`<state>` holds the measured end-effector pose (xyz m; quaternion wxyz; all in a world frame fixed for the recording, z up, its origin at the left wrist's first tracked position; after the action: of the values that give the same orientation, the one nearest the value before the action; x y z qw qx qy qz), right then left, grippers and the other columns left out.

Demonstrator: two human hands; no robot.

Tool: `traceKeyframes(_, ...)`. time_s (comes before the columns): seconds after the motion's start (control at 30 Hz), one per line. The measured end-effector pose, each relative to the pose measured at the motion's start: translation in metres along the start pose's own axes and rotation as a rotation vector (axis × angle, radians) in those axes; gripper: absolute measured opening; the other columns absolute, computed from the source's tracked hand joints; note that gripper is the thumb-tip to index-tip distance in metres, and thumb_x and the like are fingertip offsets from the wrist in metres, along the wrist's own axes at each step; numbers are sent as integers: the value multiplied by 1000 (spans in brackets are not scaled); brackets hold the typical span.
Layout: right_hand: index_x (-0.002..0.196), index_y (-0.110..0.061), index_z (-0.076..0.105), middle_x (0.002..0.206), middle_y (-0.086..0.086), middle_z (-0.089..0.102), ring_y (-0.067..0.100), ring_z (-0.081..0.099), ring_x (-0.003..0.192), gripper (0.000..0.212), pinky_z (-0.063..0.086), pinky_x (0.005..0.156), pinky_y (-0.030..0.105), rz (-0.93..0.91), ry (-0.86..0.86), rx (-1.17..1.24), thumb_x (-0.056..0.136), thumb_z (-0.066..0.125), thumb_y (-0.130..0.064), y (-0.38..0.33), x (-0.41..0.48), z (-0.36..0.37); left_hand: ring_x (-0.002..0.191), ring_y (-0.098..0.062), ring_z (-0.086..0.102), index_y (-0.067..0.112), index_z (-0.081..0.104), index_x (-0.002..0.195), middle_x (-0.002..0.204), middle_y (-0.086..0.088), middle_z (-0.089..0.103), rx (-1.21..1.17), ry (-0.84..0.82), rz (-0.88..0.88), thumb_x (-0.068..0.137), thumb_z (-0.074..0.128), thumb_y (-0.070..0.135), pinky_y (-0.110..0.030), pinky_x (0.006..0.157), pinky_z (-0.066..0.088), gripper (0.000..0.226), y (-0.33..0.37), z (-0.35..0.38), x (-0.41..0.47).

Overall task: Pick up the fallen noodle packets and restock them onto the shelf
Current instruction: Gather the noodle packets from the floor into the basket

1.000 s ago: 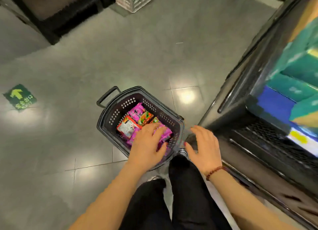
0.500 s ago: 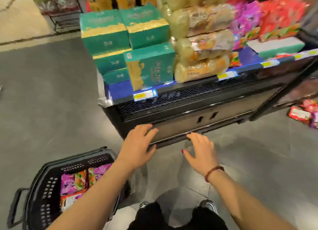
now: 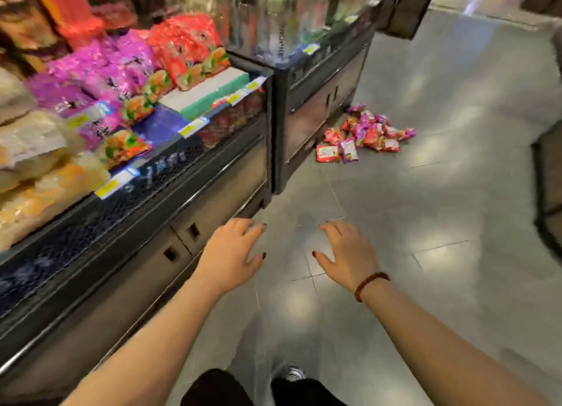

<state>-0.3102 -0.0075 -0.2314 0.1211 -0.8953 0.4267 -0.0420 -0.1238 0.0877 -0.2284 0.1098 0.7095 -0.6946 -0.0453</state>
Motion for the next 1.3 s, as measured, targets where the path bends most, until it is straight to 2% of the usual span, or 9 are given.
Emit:
traceKeyframes(0.13,118,-14,62,118,7,63,31,59,104,48,48,83,39,136,35,-27,78,73,-38,68,13,-20,109,-32,60,15,64,123,117,-10,64,33,-27,128,76,73,37,-41,85,53,53,40,9,78)
traceKeyframes(0.23,128,-17,56,130,5,56,28,52,118,51,42,93,38,214,47,-10,84,67,-40,103,31,-29,111,-33,59,16,62,125,120,-10,62,10,-50,189,78,62,42,-42,86,52,54,52,21,135)
traceKeyframes(0.3,135,-21,49,139,1,49,23,45,125,53,35,100,35,254,42,-22,89,60,-43,125,48,-31,120,-30,53,19,58,130,128,-8,58,-6,-71,215,83,58,43,-43,94,49,54,54,31,174)
traceKeyframes(0.53,135,-23,47,141,-3,45,20,38,130,52,31,106,34,386,41,-13,89,57,-45,200,147,-36,128,-27,48,20,53,137,138,-7,54,-12,-90,307,89,62,41,-39,104,42,53,32,50,325)
traceKeyframes(0.7,138,-25,42,143,-6,39,16,31,133,51,24,108,30,479,48,-6,92,52,-46,244,223,-54,120,-26,54,19,58,132,130,-6,60,-4,-116,379,84,66,42,-39,96,49,53,10,50,430)
traceKeyframes(0.93,136,-24,45,140,-4,42,17,34,131,51,28,104,30,558,61,29,90,56,-45,312,313,-73,116,-31,58,15,61,128,125,-11,62,-35,-170,379,81,72,37,-41,90,51,54,3,65,546)
traceKeyframes(1.23,137,-25,43,141,-2,42,18,34,133,54,29,106,32,550,51,12,90,55,-46,461,446,-101,106,-33,61,13,65,119,117,-10,65,-63,-149,352,74,78,32,-40,80,54,51,27,103,741)
traceKeyframes(1.3,136,-24,44,139,-2,44,19,35,131,54,30,105,32,558,50,18,89,56,-46,499,477,-113,107,-32,60,14,65,121,118,-9,64,-58,-161,356,76,74,35,-39,81,54,51,40,109,791)
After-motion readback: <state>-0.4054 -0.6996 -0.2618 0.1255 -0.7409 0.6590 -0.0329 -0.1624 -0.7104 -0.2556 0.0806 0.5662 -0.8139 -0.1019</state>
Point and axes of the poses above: each hand's wrist, its own x-axis towards the middle knuckle, its own z-axis out of the palm, y = z × x, the point moved 7 cm from there along x, towards the middle knuckle
